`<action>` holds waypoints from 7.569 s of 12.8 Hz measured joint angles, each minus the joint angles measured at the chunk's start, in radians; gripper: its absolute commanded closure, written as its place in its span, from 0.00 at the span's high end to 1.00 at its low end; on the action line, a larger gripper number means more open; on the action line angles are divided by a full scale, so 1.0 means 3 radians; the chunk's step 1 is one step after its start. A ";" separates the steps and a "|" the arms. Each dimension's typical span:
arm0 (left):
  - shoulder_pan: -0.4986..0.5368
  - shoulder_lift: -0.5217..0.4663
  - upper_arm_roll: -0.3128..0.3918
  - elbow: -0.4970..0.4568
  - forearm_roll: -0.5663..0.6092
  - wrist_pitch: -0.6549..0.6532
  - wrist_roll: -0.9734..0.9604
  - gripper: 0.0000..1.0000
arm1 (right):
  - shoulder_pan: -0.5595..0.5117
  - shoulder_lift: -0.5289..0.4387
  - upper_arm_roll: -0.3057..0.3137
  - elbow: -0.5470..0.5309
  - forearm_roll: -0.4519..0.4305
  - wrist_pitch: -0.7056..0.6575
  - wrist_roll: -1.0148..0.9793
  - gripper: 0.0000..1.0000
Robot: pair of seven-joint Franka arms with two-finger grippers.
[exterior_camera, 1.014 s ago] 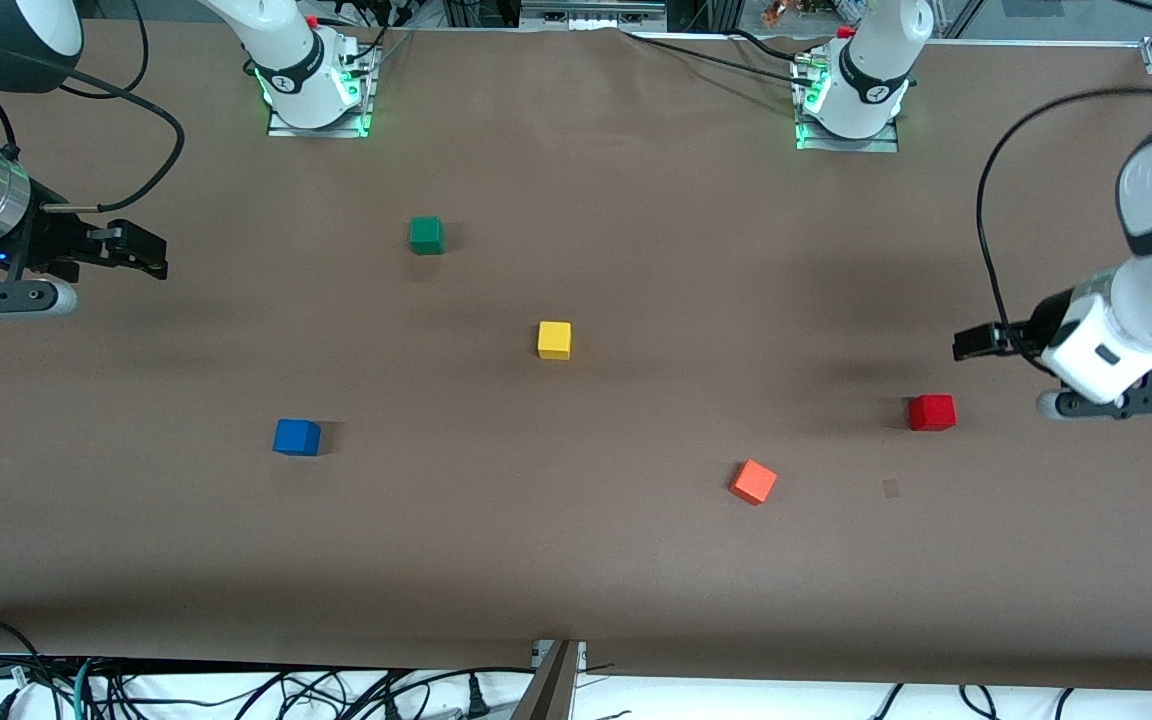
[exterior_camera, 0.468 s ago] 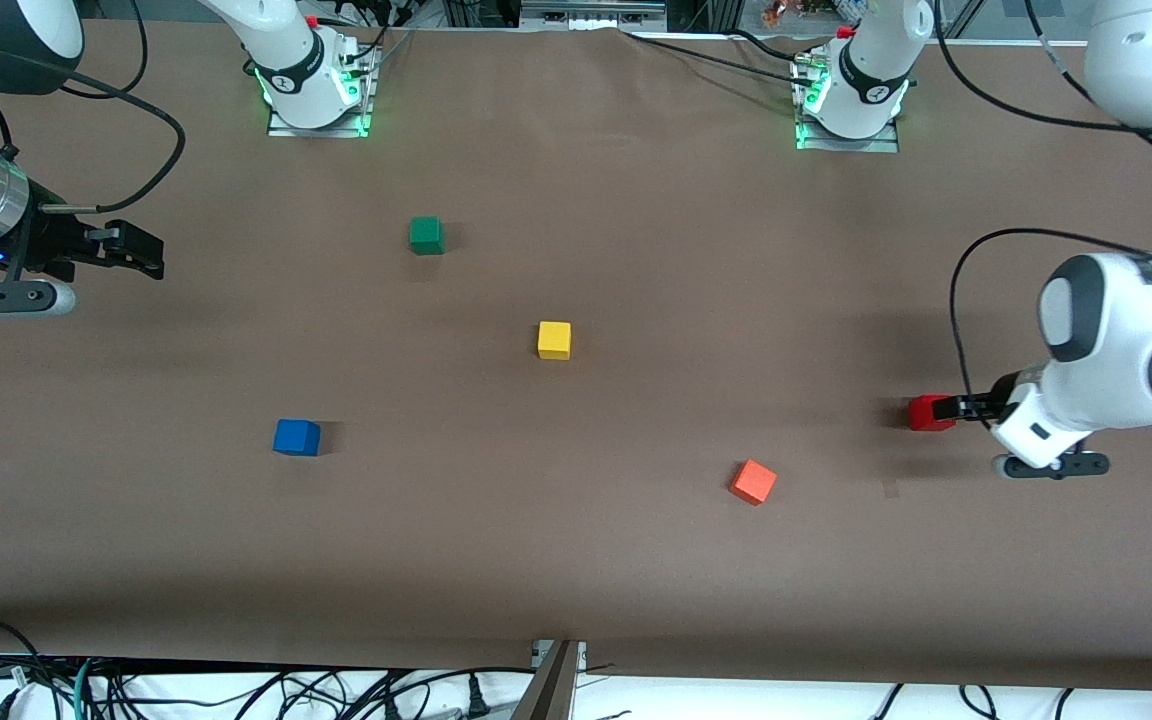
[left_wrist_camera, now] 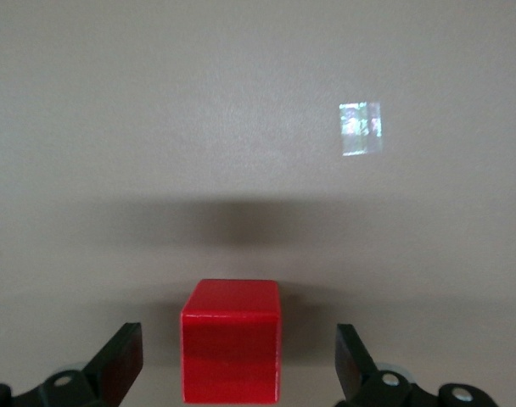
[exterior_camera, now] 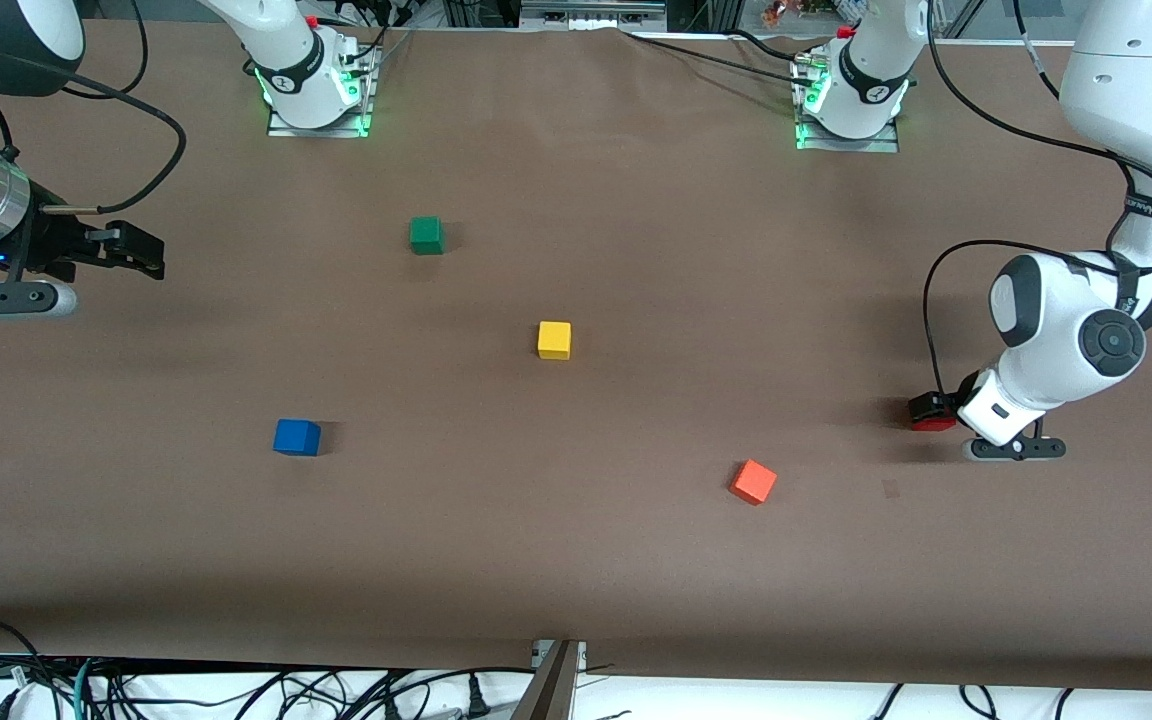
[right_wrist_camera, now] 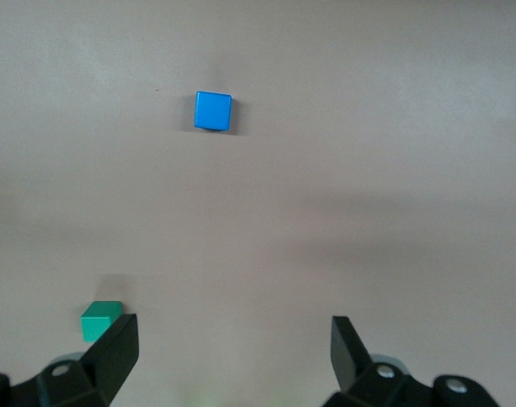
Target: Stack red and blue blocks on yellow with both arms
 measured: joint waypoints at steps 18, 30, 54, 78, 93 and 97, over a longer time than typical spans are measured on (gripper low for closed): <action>0.0025 -0.0316 -0.0668 0.0029 -0.0002 -0.0174 -0.0538 0.00 | -0.0002 0.0022 -0.0002 0.0000 0.0000 0.0000 0.0000 1.00; -0.2019 0.0388 -0.0944 0.1175 0.0406 -0.0638 -0.2995 0.00 | -0.0004 0.0026 -0.0004 0.0000 0.0000 -0.0001 0.0000 1.00; -0.2951 0.0949 -0.0361 0.1946 0.0406 -0.1017 -0.3261 0.00 | -0.0007 0.0027 -0.0009 0.0000 0.0000 -0.0002 0.0000 1.00; -0.2277 0.0628 -0.0305 0.2653 0.0406 -0.1790 -0.3066 1.00 | -0.0010 0.0029 -0.0009 0.0000 0.0000 -0.0002 0.0000 1.00; -0.0903 -0.0315 -0.0309 0.2659 0.0118 -0.2518 -0.1634 1.00 | -0.0011 0.0034 -0.0010 0.0000 0.0000 -0.0006 0.0000 1.00; -0.0694 -0.0700 -0.0308 0.2390 0.0110 -0.2616 -0.1484 1.00 | -0.0011 0.0037 -0.0010 -0.0001 -0.0001 -0.0008 0.0000 1.00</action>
